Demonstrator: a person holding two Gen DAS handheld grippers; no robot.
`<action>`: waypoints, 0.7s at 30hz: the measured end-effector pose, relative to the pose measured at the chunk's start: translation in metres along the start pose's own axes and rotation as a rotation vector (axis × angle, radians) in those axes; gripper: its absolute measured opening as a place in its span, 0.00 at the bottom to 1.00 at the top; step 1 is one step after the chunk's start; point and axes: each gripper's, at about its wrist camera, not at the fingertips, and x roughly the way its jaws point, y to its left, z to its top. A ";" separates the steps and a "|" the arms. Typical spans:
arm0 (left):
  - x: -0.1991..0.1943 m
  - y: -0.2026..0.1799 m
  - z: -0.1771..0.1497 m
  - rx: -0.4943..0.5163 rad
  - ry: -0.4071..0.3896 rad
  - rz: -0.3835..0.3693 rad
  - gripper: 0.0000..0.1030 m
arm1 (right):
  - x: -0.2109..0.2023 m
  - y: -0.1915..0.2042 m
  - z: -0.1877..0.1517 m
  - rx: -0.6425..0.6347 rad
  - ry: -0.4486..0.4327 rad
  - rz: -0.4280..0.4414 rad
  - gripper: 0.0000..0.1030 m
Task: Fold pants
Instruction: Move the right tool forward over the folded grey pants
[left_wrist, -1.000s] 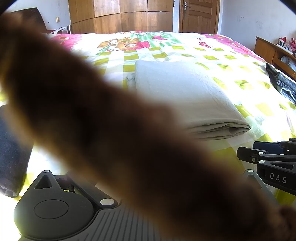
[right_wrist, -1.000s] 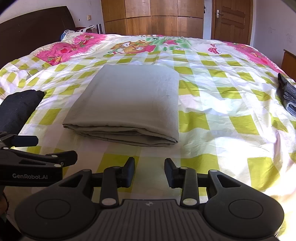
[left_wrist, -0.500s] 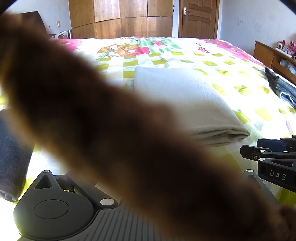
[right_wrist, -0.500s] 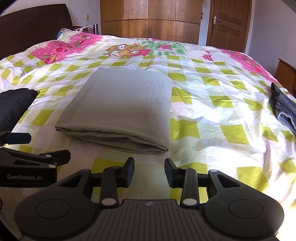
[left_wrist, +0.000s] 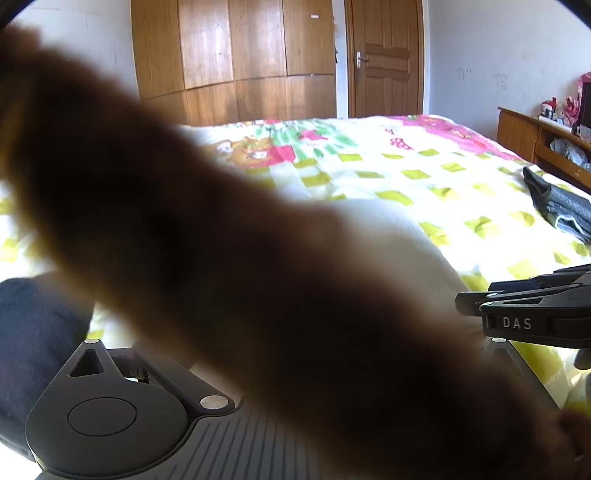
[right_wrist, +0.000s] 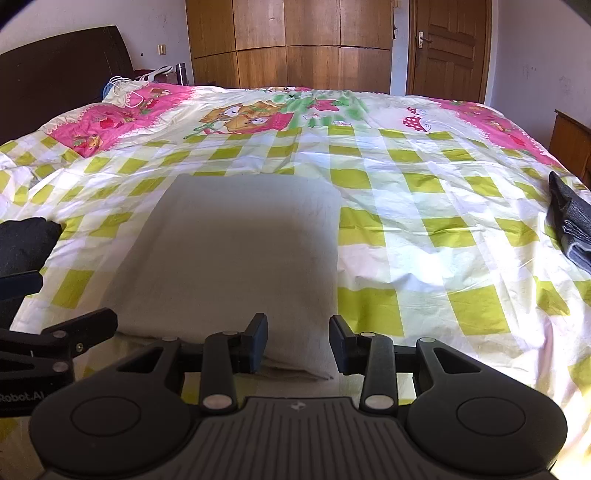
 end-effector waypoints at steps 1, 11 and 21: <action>0.002 0.000 0.005 0.002 -0.006 -0.004 0.97 | 0.003 -0.002 0.004 0.006 -0.006 0.003 0.48; 0.069 0.011 0.030 -0.041 0.037 0.008 0.97 | 0.051 -0.016 0.032 0.021 0.027 0.000 0.49; 0.070 0.018 0.015 -0.077 0.012 0.002 0.93 | 0.080 0.057 0.106 -0.142 0.044 0.220 0.54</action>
